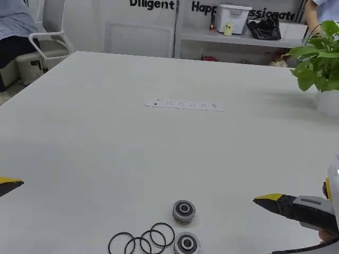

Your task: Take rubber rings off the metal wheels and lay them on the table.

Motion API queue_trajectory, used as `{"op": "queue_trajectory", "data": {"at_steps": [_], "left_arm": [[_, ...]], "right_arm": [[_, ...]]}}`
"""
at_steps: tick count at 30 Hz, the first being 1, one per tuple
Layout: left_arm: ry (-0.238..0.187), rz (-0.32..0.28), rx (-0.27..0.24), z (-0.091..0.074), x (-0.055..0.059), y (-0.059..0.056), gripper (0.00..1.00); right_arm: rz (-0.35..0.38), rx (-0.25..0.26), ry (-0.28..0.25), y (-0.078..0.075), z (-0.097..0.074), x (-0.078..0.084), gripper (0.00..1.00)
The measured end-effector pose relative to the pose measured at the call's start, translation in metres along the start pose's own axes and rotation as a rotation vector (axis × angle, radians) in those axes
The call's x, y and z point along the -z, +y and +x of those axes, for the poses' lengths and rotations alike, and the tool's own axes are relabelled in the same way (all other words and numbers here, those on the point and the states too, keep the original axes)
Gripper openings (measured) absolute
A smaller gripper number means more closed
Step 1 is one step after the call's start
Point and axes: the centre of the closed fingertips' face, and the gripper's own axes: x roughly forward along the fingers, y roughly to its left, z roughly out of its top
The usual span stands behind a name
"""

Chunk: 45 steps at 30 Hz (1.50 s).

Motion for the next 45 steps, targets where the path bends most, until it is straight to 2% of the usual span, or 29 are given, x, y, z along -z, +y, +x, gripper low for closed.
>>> {"op": "queue_trajectory", "data": {"at_steps": [16, 31, 45], "left_arm": [[0.001, -0.02, -0.01, 0.0, 0.003, -0.002, 1.0], [-0.005, -0.032, -0.015, 0.0, 0.004, -0.004, 1.0], [-0.003, -0.041, -0.017, -0.001, 0.008, -0.006, 1.0]], "right_arm": [[0.044, 0.02, 0.039, -0.005, -0.001, 0.025, 0.93], [0.062, 0.028, 0.043, -0.003, -0.001, 0.031, 0.92], [0.065, 0.013, 0.045, 0.003, 0.003, 0.032, 0.91]]}}
